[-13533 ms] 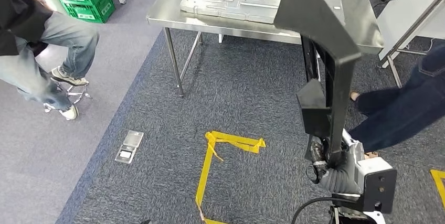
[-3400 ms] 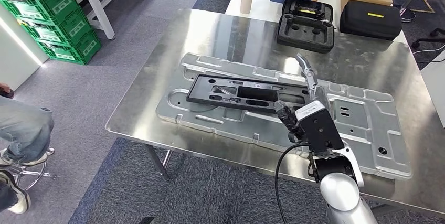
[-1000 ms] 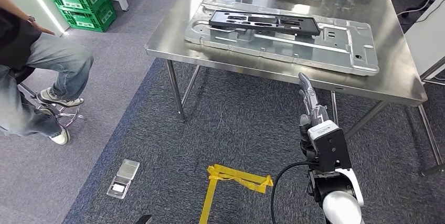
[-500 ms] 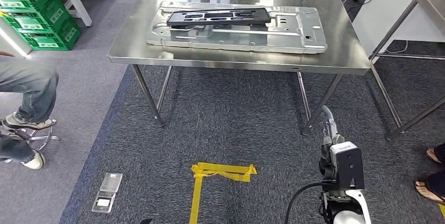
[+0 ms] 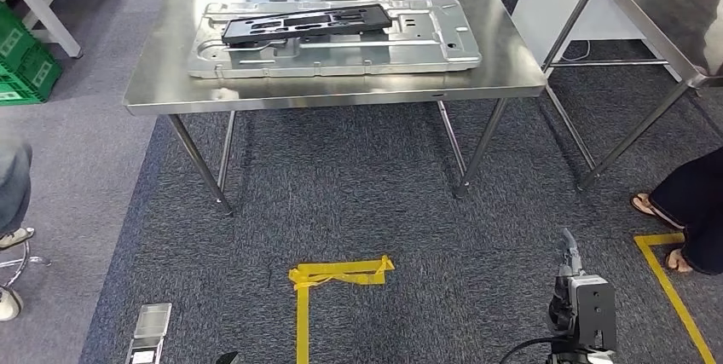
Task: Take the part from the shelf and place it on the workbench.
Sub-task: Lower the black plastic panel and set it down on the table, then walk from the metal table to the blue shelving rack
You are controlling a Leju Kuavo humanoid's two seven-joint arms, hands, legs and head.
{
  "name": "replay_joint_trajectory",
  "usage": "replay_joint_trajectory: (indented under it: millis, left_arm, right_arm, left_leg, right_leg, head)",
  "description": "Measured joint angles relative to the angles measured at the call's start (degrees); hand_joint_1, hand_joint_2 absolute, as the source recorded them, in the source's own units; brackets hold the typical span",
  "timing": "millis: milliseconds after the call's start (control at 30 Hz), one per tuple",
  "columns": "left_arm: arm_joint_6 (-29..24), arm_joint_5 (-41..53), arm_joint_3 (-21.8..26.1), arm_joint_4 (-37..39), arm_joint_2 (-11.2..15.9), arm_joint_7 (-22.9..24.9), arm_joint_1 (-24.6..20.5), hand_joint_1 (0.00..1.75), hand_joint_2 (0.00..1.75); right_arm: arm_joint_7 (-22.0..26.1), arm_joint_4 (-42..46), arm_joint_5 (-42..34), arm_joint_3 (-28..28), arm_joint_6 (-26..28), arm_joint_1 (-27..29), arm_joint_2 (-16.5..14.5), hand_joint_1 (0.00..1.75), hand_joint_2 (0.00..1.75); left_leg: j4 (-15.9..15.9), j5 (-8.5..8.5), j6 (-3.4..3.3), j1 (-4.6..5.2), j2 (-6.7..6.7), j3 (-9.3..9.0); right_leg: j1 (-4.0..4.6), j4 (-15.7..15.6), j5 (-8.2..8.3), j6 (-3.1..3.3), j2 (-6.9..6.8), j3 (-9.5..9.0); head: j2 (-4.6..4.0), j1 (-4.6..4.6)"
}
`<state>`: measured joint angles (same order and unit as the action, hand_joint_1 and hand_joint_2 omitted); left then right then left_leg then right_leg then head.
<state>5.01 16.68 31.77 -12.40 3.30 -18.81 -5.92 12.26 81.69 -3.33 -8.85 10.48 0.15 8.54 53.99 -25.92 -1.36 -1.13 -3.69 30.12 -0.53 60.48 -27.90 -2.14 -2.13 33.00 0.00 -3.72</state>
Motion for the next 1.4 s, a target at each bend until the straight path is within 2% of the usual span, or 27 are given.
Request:
replay_joint_trajectory:
  millis: [67, 100, 167, 233, 333, 367, 400, 433, 467, 533, 600, 667, 733, 800, 867, 900, 933, 1000, 1067, 1100, 1167, 1200, 1233, 1267, 1333, 1367, 1400]
  left_arm:
    - [-0.09, 0.0, 0.22, -0.01, -0.07, 0.11, -0.1, 0.0, 0.0]
    - [-0.13, 0.0, 0.32, -0.02, -0.09, 0.19, -0.13, 0.0, 0.0]
    - [-0.18, 0.01, 0.54, -0.02, -0.1, 0.28, -0.18, 0.0, 0.0]
    - [-0.2, 0.07, 0.78, -0.02, 0.03, 0.35, -0.26, 0.0, 0.0]
    - [-0.33, 0.3, 1.26, -0.02, 0.23, 0.56, -0.23, 0.0, 0.0]
    - [-0.41, 0.38, 1.43, -0.02, 0.27, 0.62, -0.08, 0.0, 0.0]
    - [-0.48, 0.46, 1.56, -0.01, 0.31, 0.67, 0.11, 0.0, 0.0]
    - [-0.54, 0.5, 1.65, -0.01, 0.33, 0.71, 0.27, 0.0, 0.0]
    - [-0.59, 0.54, 1.71, 0.0, 0.33, 0.75, 0.36, 0.0, 0.0]
    - [-0.68, 0.58, 1.85, 0.01, 0.42, 0.83, 0.37, 0.0, 0.0]
    - [-0.84, 0.59, 2.07, 0.0, 0.49, 0.88, 0.25, 0.0, 0.0]
    - [-1.01, 0.6, 2.27, 0.0, 0.34, 0.87, 0.03, 0.0, 0.0]
    - [-1.1, 0.61, 2.48, -0.01, 0.05, 0.82, -0.14, 0.0, 0.0]
    - [-1.2, 0.62, 2.71, -0.02, -0.3, 0.81, -0.15, 0.0, 0.0]
    - [-1.27, 0.63, 2.92, -0.02, -0.62, 0.84, -0.09, 0.0, 0.0]
    - [-1.25, 0.63, 3.0, -0.02, -0.71, 0.84, -0.07, 0.0, 0.0]
    - [-1.24, 0.63, 3.06, -0.02, -0.74, 0.84, -0.07, 0.0, 0.0]
    - [-1.22, 0.63, 3.09, -0.02, -0.8, 0.83, -0.14, 0.0, 0.0]
    - [-1.23, 0.64, 3.13, -0.02, -0.88, 0.83, -0.25, 0.0, 0.0]
    - [-1.24, 0.64, 3.17, -0.02, -0.91, 0.83, -0.32, 0.0, 0.0]
    - [-1.26, 0.64, 3.23, -0.02, -0.95, 0.81, -0.5, 0.0, 0.0]
    - [-1.28, 0.65, 3.26, -0.02, -0.94, 0.77, -0.61, 0.0, 0.0]
    - [-1.3, 0.65, 3.28, -0.03, -0.92, 0.75, -0.67, 0.0, 0.0]
    - [-1.32, 0.66, 3.33, -0.03, -0.89, 0.75, -0.69, 0.0, 0.0]
    - [-1.37, 0.66, 3.45, -0.02, -0.75, 0.8, -0.51, 0.0, 0.0]
    - [-1.4, 0.71, 3.5, -0.02, -0.68, 0.8, -0.34, 0.0, 0.0]
    - [-1.42, 0.85, 3.53, -0.02, -0.62, 0.72, -0.15, 0.0, 0.0]
  right_arm:
    - [2.33, -3.36, 0.28, 2.08, -0.2, -0.06, -0.25, 0.0, 0.0]
    - [3.77, -5.4, 0.65, 3.22, -0.21, -0.08, -0.4, 0.0, 0.0]
    - [7.22, -9.84, 1.7, 5.44, -0.21, 0.0, -0.6, 0.0, 0.0]
    - [11.36, -15.01, 3.11, 7.41, -0.21, -0.45, -0.64, 0.0, 0.0]
    - [15.15, -24.65, 5.97, 10.1, 0.54, -1.93, -0.62, 0.0, 0.0]
    - [15.34, -27.79, 7.0, 10.71, 1.1, -2.17, -0.61, 0.0, 0.0]
    - [15.14, -31.36, 8.01, 11.28, 1.66, -2.29, -0.61, 0.0, 0.0]
    - [14.66, -34.97, 8.85, 11.75, 2.1, -2.33, -0.64, 0.0, 0.0]
    - [13.85, -38.33, 9.46, 12.19, 2.33, -2.31, -0.68, 0.0, 0.0]
    - [10.97, -43.94, 10.18, 12.86, 2.23, -2.4, -1.02, 0.0, 0.0]
    - [7.01, -48.51, 10.46, 13.4, 1.55, -2.89, -1.46, 0.0, 0.0]
    - [3.87, -52.21, 10.54, 13.75, 0.86, -2.87, -1.73, 0.0, 0.0]
    - [2.7, -54.87, 10.56, 13.91, 0.57, -2.72, -1.91, 0.0, 0.0]
    - [2.49, -57.19, 10.57, 14.26, 0.46, -3.31, -2.02, 0.0, 0.0]
    - [2.41, -59.12, 10.63, 14.59, 0.36, -3.74, -2.15, 0.0, 0.0]
    - [2.38, -59.94, 10.67, 14.68, 0.32, -3.7, -2.25, 0.0, 0.0]
    - [2.35, -60.64, 10.7, 14.75, 0.31, -3.64, -2.32, 0.0, 0.0]
    - [2.33, -61.84, 10.72, 14.93, 0.32, -3.75, -2.36, 0.0, 0.0]
    - [2.29, -62.75, 10.72, 15.08, 0.31, -4.19, -2.38, 0.0, 0.0]
    - [2.04, -63.17, 10.67, 15.12, 0.24, -4.4, -2.41, 0.0, 0.0]
    - [0.55, -64.09, 10.44, 15.18, -0.19, -4.6, -2.45, 0.0, 0.0]
    - [-0.69, -64.55, 10.27, 15.24, -0.57, -4.54, -2.49, 0.0, 0.0]
    - [-2.01, -64.97, 10.15, 15.32, -0.96, -4.46, -2.57, 0.0, 0.0]
    - [-3.31, -65.34, 10.05, 15.41, -1.37, -4.47, -2.71, 0.0, 0.0]
    - [-5.7, -66.02, 9.99, 15.56, -2.14, -4.71, -3.07, 0.0, 0.0]
    - [-6.83, -66.35, 9.92, 15.63, -2.59, -4.86, -3.25, 0.0, 0.0]
    - [-7.85, -66.69, 9.77, 15.73, -3.1, -4.89, -3.46, 0.0, 0.0]
  left_leg:
    - [0.07, -0.1, 0.6, 0.33, -1.13, -0.17]
    - [0.04, -0.13, 0.96, 0.47, -1.71, -0.27]
    - [-0.15, -0.23, 1.7, 0.48, -2.86, -0.51]
    - [1.53, -1.88, 2.24, 0.33, -1.59, -0.01]
    - [12.77, -7.96, 2.14, 0.25, 2.59, 4.93]
    - [16.14, -9.06, 2.01, 0.27, 3.12, 6.49]
    - [17.39, -8.91, 1.84, 0.3, 3.39, 7.08]
    - [16.09, -7.53, 1.6, 0.34, 3.6, 6.49]
    - [12.72, -5.36, 1.26, 0.4, 4.1, 4.94]
    - [4.64, -1.85, 0.45, 0.41, 6.59, 1.23]
    - [0.96, -1.1, 0.11, 0.47, 8.01, -0.44]
    - [0.49, -1.03, -0.08, 0.52, 6.85, -0.67]
    - [-0.1, -0.68, -0.54, 0.34, 5.38, -0.97]
    - [-0.43, -0.51, -0.83, 0.28, 3.79, -1.1]
    - [-0.41, -0.55, -0.89, 0.3, 2.25, -1.03]
    - [-0.4, -0.61, -0.86, 0.29, 1.55, -1.02]
    - [-0.39, -0.66, -0.8, 0.28, 0.88, -1.03]
    - [-0.37, -0.83, -0.53, 0.29, -0.41, -1.24]
    - [-0.35, -1.17, 0.04, 0.55, -1.58, -1.63]
    - [-0.35, -1.34, 0.4, 0.67, -2.13, -1.88]
    - [-0.53, -1.59, 1.16, 0.68, -3.19, -2.42]
    - [-0.52, -1.82, 1.55, 0.59, -3.18, -2.69]
    - [0.22, -2.59, 1.86, 0.49, -2.28, -2.58]
    - [2.25, -4.04, 2.07, 0.42, -0.86, -1.81]
    - [9.98, -8.17, 2.12, 0.36, 2.24, 1.74]
    - [13.99, -9.74, 2.05, 0.37, 2.91, 3.71]
    - [16.45, -10.21, 1.97, 0.39, 3.25, 5.01]
  right_leg:
    - [0.24, -5.99, 1.92, 0.68, -2.01, -2.97]
    - [0.36, -7.01, 2.08, 1.06, -2.24, -3.32]
    - [0.42, -7.36, 2.41, 1.84, -0.81, -3.17]
    - [0.27, -7.85, 2.98, 2.58, 0.44, -3.23]
    - [0.25, -8.03, 3.48, 3.2, 2.37, -2.9]
    - [0.34, -7.93, 3.53, 3.27, 3.09, -2.77]
    - [0.46, -7.79, 3.53, 3.29, 3.86, -2.68]
    - [0.56, -7.61, 3.51, 3.27, 4.66, -2.62]
    - [0.63, -7.4, 3.47, 3.23, 5.44, -2.59]
    - [0.69, -6.97, 3.36, 3.03, 6.87, -2.34]
    - [0.52, -6.73, 3.42, 2.48, 8.32, -1.84]
    - [0.29, -6.67, 3.49, 1.7, 9.47, -1.52]
    - [0.38, -4.8, 2.29, 0.97, 7.58, -0.6]
    - [0.38, 1.67, -1.15, 0.26, 4.07, 2.57]
    - [0.01, 9.61, -4.38, -0.36, 2.62, 6.56]
    - [-0.18, 11.36, -4.61, -0.56, 2.4, 7.47]
    - [-0.32, 10.65, -3.72, -0.66, 2.2, 7.14]
    - [-0.4, 2.8, 0.08, -0.54, 0.77, 2.96]
    - [-0.2, -4.99, 2.69, 0.08, -1.51, -1.32]
    - [-0.07, -6.79, 3.14, 0.48, -2.12, -2.29]
    - [0.04, -7.23, 3.28, 1.28, -1.03, -2.34]
    - [-0.03, -7.44, 3.41, 1.63, -0.44, -2.49]
    - [-0.1, -7.75, 3.62, 1.99, 0.13, -2.7]
    - [-0.17, -8.05, 3.87, 2.33, 0.74, -2.86]
    - [-0.07, -8.21, 4.14, 2.73, 2.09, -2.75]
    - [0.04, -8.14, 4.19, 2.82, 2.93, -2.59]
    - [0.13, -7.99, 4.19, 2.87, 3.8, -2.47]
  head:
    - [0.0, -0.08]
    - [0.0, -0.13]
    - [0.0, -0.28]
    - [0.0, -0.42]
    - [0.0, -0.63]
    - [0.0, -0.66]
    - [0.0, -0.66]
    - [0.0, -0.66]
    - [0.0, -0.67]
    - [0.0, -0.61]
    - [0.0, -0.63]
    - [0.0, -0.71]
    - [0.0, -0.55]
    - [0.0, -0.31]
    - [0.0, -0.22]
    - [0.0, -0.21]
    - [0.0, -0.2]
    - [0.0, -0.2]
    - [0.0, -0.25]
    - [0.0, -0.26]
    - [0.0, -0.32]
    - [0.0, -0.35]
    - [0.0, -0.47]
    - [0.0, -0.59]
    - [0.0, -0.86]
    - [0.0, -0.91]
    - [0.0, -0.93]
